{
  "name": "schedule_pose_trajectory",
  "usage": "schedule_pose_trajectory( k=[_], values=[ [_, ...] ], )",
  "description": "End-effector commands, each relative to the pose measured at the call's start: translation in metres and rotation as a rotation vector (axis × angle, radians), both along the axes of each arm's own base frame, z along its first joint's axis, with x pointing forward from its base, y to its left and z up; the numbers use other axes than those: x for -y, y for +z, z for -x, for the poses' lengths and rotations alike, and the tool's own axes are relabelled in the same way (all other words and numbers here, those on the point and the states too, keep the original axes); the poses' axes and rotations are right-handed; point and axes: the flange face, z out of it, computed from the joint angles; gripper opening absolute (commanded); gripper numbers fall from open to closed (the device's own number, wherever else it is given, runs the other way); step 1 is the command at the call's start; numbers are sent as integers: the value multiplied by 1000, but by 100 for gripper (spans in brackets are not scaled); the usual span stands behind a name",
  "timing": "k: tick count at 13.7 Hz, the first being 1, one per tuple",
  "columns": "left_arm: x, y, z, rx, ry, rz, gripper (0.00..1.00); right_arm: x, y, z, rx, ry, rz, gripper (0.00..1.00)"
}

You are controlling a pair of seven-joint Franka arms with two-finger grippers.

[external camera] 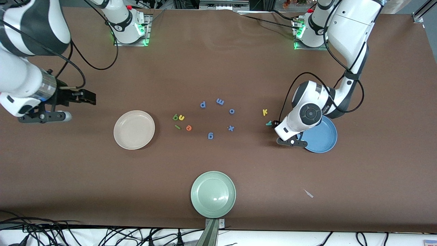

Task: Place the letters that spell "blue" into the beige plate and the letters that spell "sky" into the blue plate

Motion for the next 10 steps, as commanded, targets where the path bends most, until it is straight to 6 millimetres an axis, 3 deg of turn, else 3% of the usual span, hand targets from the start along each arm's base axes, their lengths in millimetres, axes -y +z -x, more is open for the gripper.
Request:
schedule_pose_trajectory(
  k=[1, 5, 7, 9, 10],
  values=[
    [-4, -3, 13, 4, 7, -21, 58, -15, -26, -2, 19, 8, -22, 100],
    [1, -8, 22, -9, 17, -30, 57, -47, -81, 4, 65, 4, -36, 100],
    [2, -8, 22, -8, 18, -31, 42, -77, -102, 13, 72, -24, -45, 100],
    [2, -7, 19, 2, 19, -26, 37, -97, -119, 17, 60, -52, -45, 100],
    [2, -8, 19, 5, 19, -25, 28, -107, -127, 18, 59, -64, -49, 100]
  ],
)
